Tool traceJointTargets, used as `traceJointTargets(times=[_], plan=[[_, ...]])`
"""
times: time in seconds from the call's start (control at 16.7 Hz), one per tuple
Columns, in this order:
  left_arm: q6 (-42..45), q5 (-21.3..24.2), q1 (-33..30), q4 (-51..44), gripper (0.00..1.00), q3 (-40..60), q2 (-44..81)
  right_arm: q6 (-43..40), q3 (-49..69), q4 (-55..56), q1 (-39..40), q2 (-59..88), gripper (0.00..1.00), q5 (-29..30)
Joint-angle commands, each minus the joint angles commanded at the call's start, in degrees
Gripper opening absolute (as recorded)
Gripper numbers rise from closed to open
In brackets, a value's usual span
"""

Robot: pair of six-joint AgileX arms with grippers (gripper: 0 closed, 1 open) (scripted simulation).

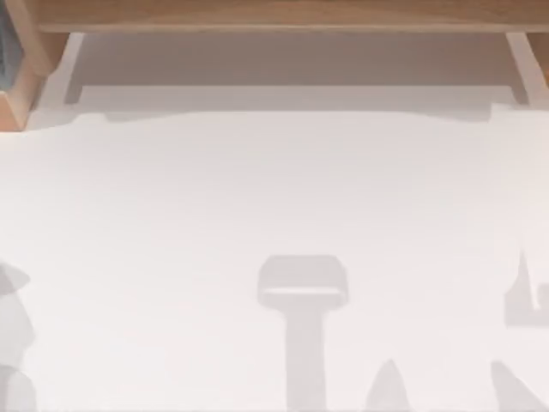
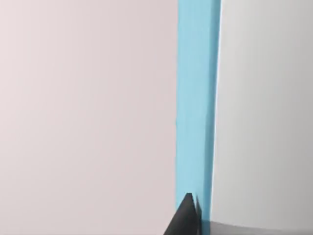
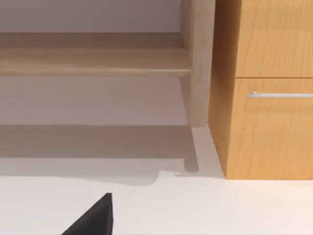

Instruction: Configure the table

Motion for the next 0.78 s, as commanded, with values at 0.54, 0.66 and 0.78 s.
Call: traceJointTargets(times=[0.54,0.66,0.78], plan=[[26.95,14.77,-8.77,-5.52,0.00,11.98,10.86,0.00,0.00,0.00,0.00,0.00,1.00,0.00],[28.92,16.23,-10.38,-6.09,0.00,13.02,12.14,0.00,0.00,0.00,0.00,0.00,1.00,0.00],[28.98,16.27,-10.43,-6.11,0.00,13.05,12.19,0.00,0.00,0.00,0.00,0.00,1.00,0.00]])
